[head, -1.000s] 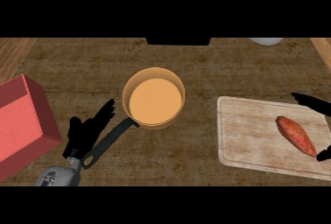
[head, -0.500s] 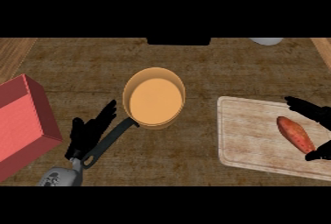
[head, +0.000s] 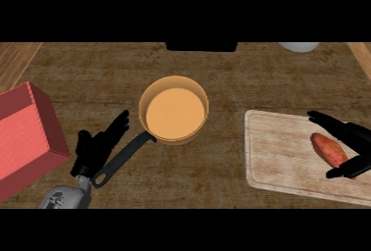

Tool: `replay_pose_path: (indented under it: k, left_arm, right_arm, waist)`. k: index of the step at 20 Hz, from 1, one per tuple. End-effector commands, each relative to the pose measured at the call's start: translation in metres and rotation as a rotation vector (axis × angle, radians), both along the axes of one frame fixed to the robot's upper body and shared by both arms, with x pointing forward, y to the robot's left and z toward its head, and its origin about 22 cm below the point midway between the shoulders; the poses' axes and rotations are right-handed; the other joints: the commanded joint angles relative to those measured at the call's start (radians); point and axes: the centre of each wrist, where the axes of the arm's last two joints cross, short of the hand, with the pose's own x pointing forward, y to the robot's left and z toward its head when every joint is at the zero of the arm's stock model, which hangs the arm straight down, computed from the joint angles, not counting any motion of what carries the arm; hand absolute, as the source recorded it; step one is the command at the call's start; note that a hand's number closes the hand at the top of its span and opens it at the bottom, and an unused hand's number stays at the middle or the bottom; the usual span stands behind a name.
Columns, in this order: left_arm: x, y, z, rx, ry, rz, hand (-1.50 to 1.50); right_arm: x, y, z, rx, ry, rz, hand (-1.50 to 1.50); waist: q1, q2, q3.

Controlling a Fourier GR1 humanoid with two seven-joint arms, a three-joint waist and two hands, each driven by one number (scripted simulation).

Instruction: Pick the sweet potato from the cutting board and place it in the pot

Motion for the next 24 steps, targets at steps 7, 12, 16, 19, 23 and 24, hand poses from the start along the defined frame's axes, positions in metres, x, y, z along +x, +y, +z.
replay_pose_path:
  k: [7, 12, 16, 19, 23, 24]
  left_arm:
    - [-0.001, 0.005, 0.001, 0.004, -0.002, -0.004, 0.00]
    - [-0.009, 0.009, -0.008, 0.006, -0.002, 0.011, 0.00]
    - [-0.005, 0.003, 0.002, 0.006, -0.008, 0.012, 0.00]
    - [-0.002, 0.011, -0.006, 0.012, 0.009, 0.037, 0.00]
    - [-0.013, 0.020, -0.011, 0.018, 0.036, 0.083, 0.00]
    - [-0.016, 0.023, -0.011, 0.019, 0.036, 0.099, 0.00]
  right_arm:
    - [-0.024, 0.008, -0.035, 0.156, -0.005, 0.150, 1.50]
    - [-0.031, 0.017, -0.050, 0.268, -0.009, 0.099, 1.50]
    - [-0.028, 0.007, -0.036, 0.285, -0.152, 0.068, 1.50]
    - [-0.027, 0.039, -0.054, 0.231, -0.262, -0.077, 1.50]
    - [-0.055, 0.086, -0.092, 0.166, -0.317, -0.468, 1.50]
    - [-0.057, 0.101, -0.095, 0.152, -0.348, -0.493, 1.50]
  waist:
    - [0.005, 0.010, 0.009]
    - [0.004, 0.011, 0.009]
    - [-0.004, 0.006, 0.009]
    - [-0.032, -0.001, 0.005]
    - [-0.094, -0.023, -0.002]
    - [-0.087, -0.024, -0.002]
